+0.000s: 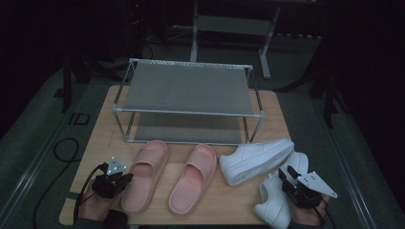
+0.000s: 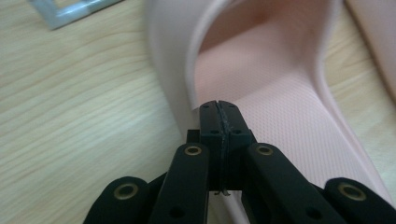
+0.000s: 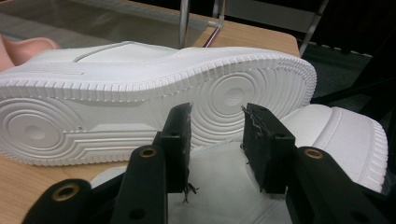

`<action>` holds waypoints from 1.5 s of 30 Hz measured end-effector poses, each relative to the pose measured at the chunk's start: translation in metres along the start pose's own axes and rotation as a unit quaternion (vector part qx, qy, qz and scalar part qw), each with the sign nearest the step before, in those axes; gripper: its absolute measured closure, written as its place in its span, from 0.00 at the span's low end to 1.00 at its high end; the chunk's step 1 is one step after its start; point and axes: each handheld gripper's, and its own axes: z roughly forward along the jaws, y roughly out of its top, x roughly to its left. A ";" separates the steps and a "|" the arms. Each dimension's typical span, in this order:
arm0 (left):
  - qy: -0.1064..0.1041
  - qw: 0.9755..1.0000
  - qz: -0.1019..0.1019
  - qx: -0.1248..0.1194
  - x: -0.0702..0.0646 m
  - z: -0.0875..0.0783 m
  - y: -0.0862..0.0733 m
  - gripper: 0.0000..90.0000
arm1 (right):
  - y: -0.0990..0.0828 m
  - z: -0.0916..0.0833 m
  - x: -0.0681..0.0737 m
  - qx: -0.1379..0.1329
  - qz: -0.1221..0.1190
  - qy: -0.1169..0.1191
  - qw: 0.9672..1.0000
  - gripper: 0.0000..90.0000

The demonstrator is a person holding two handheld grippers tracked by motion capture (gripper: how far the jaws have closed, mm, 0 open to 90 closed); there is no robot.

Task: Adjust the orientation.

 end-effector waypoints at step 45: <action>-0.115 0.988 0.092 -0.043 -0.099 0.054 0.099 0.76 | 0.000 0.000 -0.001 -0.001 -0.001 0.005 1.000 0.68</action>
